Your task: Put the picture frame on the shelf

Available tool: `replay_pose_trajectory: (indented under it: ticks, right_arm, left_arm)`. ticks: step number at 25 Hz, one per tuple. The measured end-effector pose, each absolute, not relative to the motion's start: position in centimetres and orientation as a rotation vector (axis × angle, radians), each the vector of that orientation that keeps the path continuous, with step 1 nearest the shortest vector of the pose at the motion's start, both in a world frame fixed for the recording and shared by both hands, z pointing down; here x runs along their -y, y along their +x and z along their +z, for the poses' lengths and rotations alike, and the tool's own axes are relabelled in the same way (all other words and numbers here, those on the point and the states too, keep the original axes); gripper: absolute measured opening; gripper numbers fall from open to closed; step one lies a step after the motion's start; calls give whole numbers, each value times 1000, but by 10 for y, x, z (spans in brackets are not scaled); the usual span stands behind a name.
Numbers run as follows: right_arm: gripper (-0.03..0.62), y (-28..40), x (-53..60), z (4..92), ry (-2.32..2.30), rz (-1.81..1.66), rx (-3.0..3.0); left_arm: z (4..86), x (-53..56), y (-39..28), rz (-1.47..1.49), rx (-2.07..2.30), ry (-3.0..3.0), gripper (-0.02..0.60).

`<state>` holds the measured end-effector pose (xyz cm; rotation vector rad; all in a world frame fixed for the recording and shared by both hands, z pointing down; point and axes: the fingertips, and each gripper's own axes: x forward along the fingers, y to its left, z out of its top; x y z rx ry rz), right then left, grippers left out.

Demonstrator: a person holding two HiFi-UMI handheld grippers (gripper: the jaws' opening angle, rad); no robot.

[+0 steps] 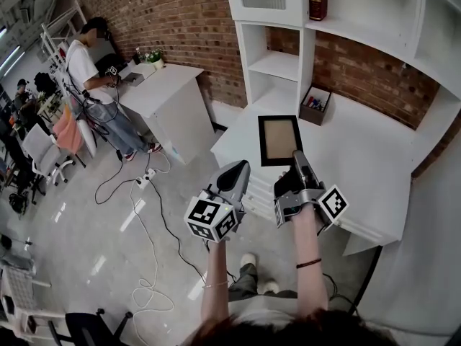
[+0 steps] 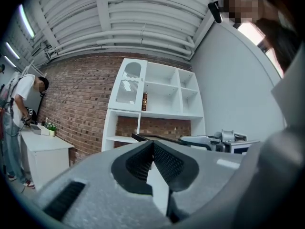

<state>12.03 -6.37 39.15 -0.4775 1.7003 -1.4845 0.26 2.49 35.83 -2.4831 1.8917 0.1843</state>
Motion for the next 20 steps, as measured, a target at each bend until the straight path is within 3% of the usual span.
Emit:
replay_pose_trajectory:
  ticks: [20]
  right_arm:
    - [73,53,128,406,-586,-1458,-1662]
  left_arm:
    - [372,56,-66,203,-1784,-2615,11]
